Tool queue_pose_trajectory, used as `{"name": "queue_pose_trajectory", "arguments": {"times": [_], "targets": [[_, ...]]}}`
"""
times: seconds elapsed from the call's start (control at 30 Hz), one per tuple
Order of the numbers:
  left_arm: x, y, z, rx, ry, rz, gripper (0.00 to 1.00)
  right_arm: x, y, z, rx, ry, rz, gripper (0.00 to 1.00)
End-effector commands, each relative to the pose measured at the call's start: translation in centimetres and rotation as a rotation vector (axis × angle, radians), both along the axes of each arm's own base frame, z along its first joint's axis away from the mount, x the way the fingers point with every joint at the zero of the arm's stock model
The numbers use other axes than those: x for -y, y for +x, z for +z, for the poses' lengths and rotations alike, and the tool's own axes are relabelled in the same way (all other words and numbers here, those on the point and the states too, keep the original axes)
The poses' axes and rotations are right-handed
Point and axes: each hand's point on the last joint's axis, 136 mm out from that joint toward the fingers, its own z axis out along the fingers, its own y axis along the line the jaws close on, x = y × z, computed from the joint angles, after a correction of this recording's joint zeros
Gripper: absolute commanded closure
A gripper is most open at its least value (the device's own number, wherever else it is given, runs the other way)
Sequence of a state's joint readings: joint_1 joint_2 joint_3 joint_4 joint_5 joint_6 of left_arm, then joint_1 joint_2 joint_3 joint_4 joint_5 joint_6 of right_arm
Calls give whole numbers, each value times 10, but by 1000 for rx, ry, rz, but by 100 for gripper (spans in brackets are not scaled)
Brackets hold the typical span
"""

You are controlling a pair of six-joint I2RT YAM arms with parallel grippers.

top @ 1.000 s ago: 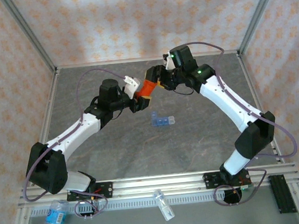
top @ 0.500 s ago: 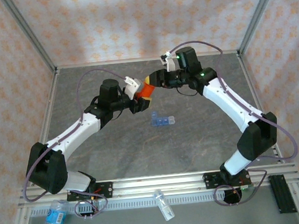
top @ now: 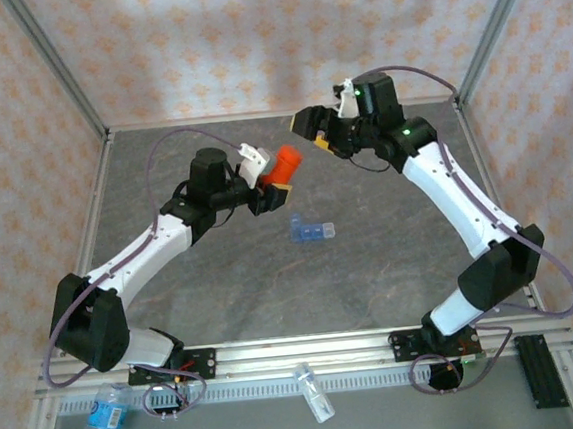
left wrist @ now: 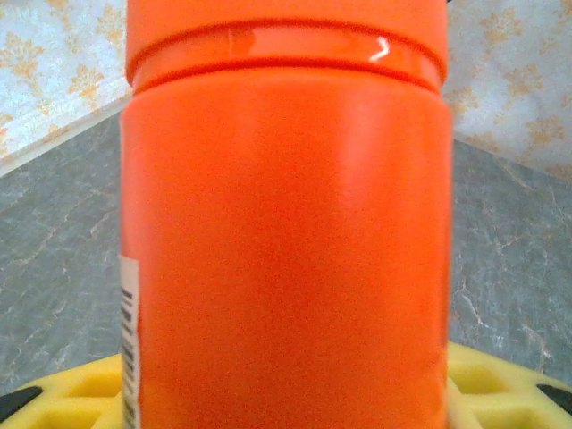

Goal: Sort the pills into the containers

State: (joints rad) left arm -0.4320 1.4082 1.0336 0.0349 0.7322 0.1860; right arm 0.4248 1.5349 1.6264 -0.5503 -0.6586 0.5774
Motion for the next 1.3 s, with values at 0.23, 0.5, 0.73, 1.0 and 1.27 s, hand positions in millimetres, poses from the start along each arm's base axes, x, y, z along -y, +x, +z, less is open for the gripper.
{"name": "queue_pose_trajectory", "arguments": {"times": [0.23,0.5,0.73,1.0,1.27], "targets": [[2,2,24,63,-8,-22,100,-14,-6,-6,-91,-12,-65,15],[3,2,22,59,-8,-21,100,-27,-13,-17,-107,-21,-31,20],[4,4,23,58,-12,-22,100,-36,-17,-19,-112,-18,-3,29],[4,5,22,54,-13,-22,100,-39,-21,-24,-112,-26,21,50],[6,-2,28,51,-31,-46,100,-52,-22,-19,156,-61,248,58]]}}
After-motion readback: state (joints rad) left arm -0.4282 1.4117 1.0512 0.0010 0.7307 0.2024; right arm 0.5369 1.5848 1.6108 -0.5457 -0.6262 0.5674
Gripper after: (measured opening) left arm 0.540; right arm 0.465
